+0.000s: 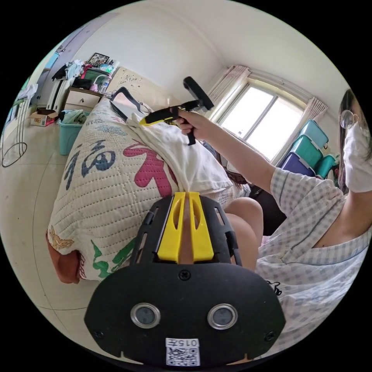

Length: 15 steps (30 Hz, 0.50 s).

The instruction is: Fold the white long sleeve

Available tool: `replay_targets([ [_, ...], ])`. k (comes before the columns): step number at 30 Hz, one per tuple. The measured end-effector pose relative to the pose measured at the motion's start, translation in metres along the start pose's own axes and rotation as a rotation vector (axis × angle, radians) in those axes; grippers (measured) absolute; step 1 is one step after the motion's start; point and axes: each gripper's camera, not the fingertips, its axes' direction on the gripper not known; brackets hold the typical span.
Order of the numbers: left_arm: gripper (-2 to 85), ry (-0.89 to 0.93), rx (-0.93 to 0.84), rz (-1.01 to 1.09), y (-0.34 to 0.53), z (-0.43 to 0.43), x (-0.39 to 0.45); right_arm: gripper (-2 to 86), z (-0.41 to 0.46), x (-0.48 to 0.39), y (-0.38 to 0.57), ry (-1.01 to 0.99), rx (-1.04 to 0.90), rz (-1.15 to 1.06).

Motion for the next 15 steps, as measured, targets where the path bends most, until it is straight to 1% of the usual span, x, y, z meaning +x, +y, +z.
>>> replay_targets([
  [3, -0.7, -0.012, -0.012, 0.023, -0.008, -0.002, -0.003, 0.3, 0.016, 0.001, -0.018, 0.041, -0.033, -0.013],
  [7, -0.7, 0.013, -0.051, 0.017, -0.019, -0.002, -0.014, -0.8, 0.020, 0.001, -0.023, 0.089, -0.046, -0.056],
  [8, -0.6, 0.023, -0.069, 0.005, -0.022, -0.003, -0.020, -0.8, 0.016, 0.006, -0.020, 0.060, -0.033, -0.062],
  [10, -0.5, 0.055, -0.066, -0.016, -0.023, -0.011, -0.030, -0.6, -0.001, 0.022, -0.006, -0.067, 0.027, -0.057],
  [12, 0.0, 0.152, 0.038, -0.054, -0.025, -0.037, -0.048, 0.0, -0.033, 0.053, 0.028, -0.291, 0.160, -0.056],
  [13, 0.2, 0.151, 0.065, -0.063, -0.027, -0.044, -0.052, 0.2, -0.042, 0.062, 0.039, -0.341, 0.196, -0.063],
  [14, 0.7, 0.114, 0.102, -0.071, -0.036, -0.058, -0.060, 1.0, -0.058, 0.080, 0.062, -0.393, 0.271, -0.060],
  [15, 1.5, 0.061, 0.123, -0.080, -0.051, -0.069, -0.068, 2.1, -0.074, 0.099, 0.085, -0.389, 0.342, -0.042],
])
